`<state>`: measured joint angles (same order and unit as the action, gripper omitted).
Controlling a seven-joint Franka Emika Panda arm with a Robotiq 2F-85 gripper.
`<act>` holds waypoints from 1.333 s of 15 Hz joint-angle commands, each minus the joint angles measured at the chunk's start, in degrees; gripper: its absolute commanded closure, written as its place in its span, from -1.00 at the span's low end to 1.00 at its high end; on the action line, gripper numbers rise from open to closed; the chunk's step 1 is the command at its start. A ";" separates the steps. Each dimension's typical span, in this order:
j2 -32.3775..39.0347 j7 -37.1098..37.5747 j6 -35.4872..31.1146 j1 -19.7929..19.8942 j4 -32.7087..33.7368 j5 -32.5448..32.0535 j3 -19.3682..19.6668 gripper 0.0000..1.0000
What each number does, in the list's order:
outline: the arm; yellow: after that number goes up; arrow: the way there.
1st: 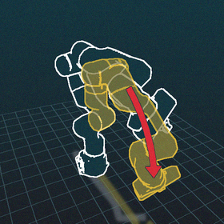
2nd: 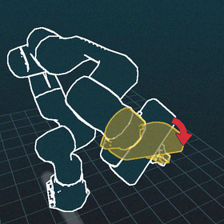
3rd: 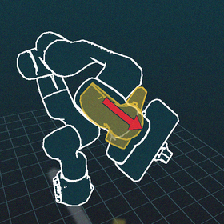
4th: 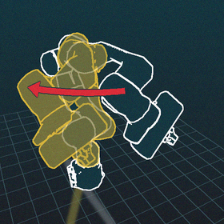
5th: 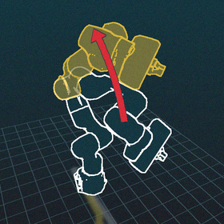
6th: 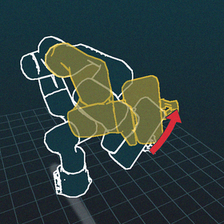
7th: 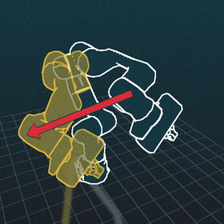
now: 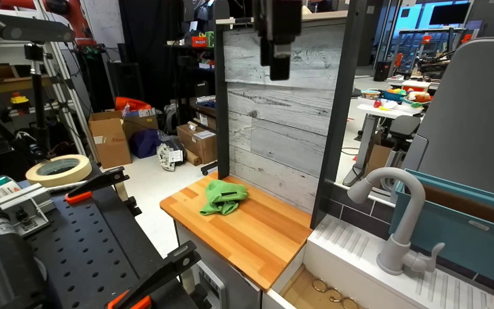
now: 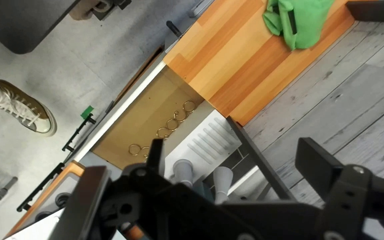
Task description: Move the tap
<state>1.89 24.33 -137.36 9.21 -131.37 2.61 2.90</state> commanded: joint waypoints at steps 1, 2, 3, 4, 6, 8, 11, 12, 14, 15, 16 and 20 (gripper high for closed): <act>11.76 0.51 2.08 0.44 10.46 8.28 3.14 -1.00; 14.51 -0.30 1.64 0.99 12.37 12.03 3.54 -1.00; 17.00 -0.74 1.76 1.64 14.44 15.67 3.64 -1.00; 19.23 -1.55 1.09 2.53 15.95 19.71 3.33 -1.00; 22.99 -2.92 -1.49 4.35 18.63 27.18 2.37 -1.00; 25.91 -4.39 -6.31 5.56 20.25 33.41 1.57 -1.00; 29.80 -5.41 -12.80 6.15 22.85 38.48 1.66 -1.00; 30.93 -5.12 -14.39 6.01 23.67 39.02 2.02 -1.00; 32.82 -4.36 -16.71 5.71 25.11 39.30 2.45 -1.00; 33.64 -3.87 -17.72 5.43 25.71 38.92 2.69 -1.00; 34.55 -3.42 -18.38 5.12 26.45 38.22 2.96 -1.00; 37.89 -1.72 -18.48 4.19 29.72 36.37 3.51 -1.00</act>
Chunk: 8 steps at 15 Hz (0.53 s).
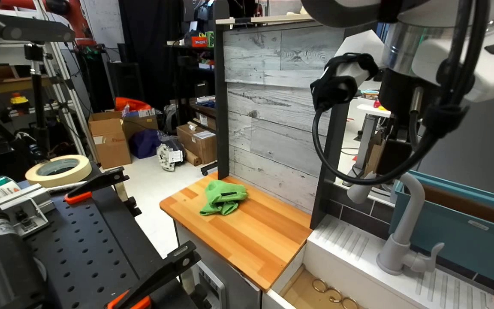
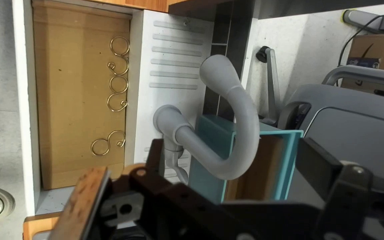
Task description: Move the tap
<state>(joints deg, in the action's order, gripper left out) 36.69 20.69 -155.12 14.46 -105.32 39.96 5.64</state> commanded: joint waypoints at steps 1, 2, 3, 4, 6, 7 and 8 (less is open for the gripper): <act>3.99 2.42 -0.53 -1.24 4.70 -1.24 0.91 -1.00; 4.88 3.05 -0.38 -1.48 5.77 -1.54 1.17 -1.00; 5.74 3.64 -0.21 -1.63 6.84 -1.74 1.34 -1.00; 6.62 4.19 -0.19 -1.80 7.91 -1.96 1.54 -1.00; 8.32 5.05 -0.14 -1.96 10.07 -2.16 1.70 -1.00; 9.07 5.47 -0.17 -2.10 11.11 -2.27 1.79 -1.00; 9.77 5.86 -0.16 -2.29 12.06 -2.43 1.91 -1.00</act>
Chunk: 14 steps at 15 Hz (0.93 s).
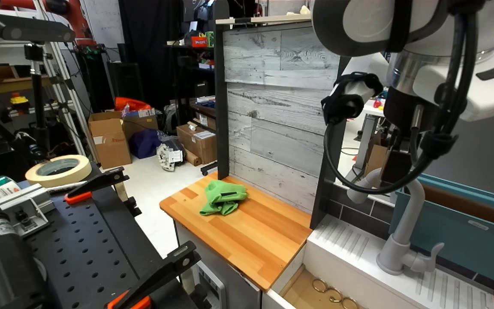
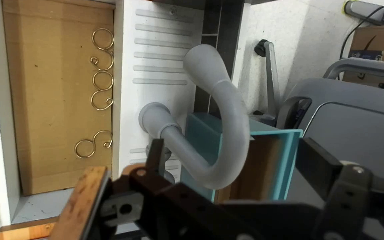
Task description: Move the tap
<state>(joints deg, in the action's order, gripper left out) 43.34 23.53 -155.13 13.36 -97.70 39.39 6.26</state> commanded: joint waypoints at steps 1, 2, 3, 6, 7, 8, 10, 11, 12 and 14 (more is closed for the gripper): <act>3.92 3.61 -0.21 -1.43 5.47 -1.99 1.37 -1.00; 4.67 4.28 -0.03 -1.73 6.42 -2.31 1.49 -1.00; 5.34 4.98 0.05 -2.02 7.20 -2.83 1.64 -1.00; 6.85 7.23 1.61 -3.39 8.70 -6.37 3.00 -0.47; 7.19 7.57 2.16 -3.59 9.09 -7.83 3.28 -0.35; 7.49 8.06 1.83 -3.79 9.28 -9.08 3.53 -0.16; 8.10 8.77 1.82 -3.71 10.02 -11.31 3.73 0.15; 8.26 8.93 1.93 -3.54 10.27 -12.12 3.70 0.28; 8.30 8.49 2.08 -3.28 10.43 -12.73 3.60 0.46; 8.22 7.48 2.22 -2.92 10.45 -13.91 3.57 0.76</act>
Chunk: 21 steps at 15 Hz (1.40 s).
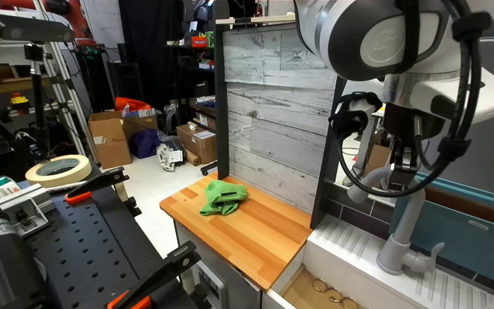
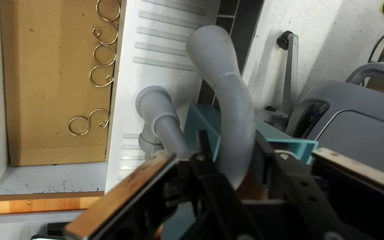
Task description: Move the tap
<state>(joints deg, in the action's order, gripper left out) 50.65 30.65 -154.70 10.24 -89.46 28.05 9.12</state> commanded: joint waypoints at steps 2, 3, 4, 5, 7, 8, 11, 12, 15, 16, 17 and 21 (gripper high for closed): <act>0.14 -1.22 2.67 0.72 1.46 -3.36 0.35 0.92; -0.26 -1.81 3.22 0.95 1.13 -3.67 0.18 0.87; -0.98 -3.06 3.90 1.42 0.45 -4.03 -0.24 0.87; -1.48 -4.45 4.63 1.82 0.10 -4.53 -0.49 0.87; -3.12 -8.71 7.33 2.89 -1.06 -5.62 -0.98 0.87; -3.71 -10.69 9.06 3.24 -1.31 -6.58 -0.88 0.87; -4.97 -17.58 12.40 4.23 -1.48 -10.16 -0.42 0.87; -5.01 -19.53 13.29 4.47 -1.09 -11.33 -0.32 0.87; -4.57 -24.82 15.64 4.97 0.45 -15.08 0.12 0.87; -4.42 -27.11 17.02 5.64 1.22 -15.89 -0.37 0.87; -4.17 -29.52 18.04 6.25 1.91 -16.58 -0.82 0.87; -3.39 -39.04 21.39 8.33 3.85 -19.23 -2.06 0.87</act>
<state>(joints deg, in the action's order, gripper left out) 49.56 -1.43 -139.47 15.32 -86.32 13.19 7.43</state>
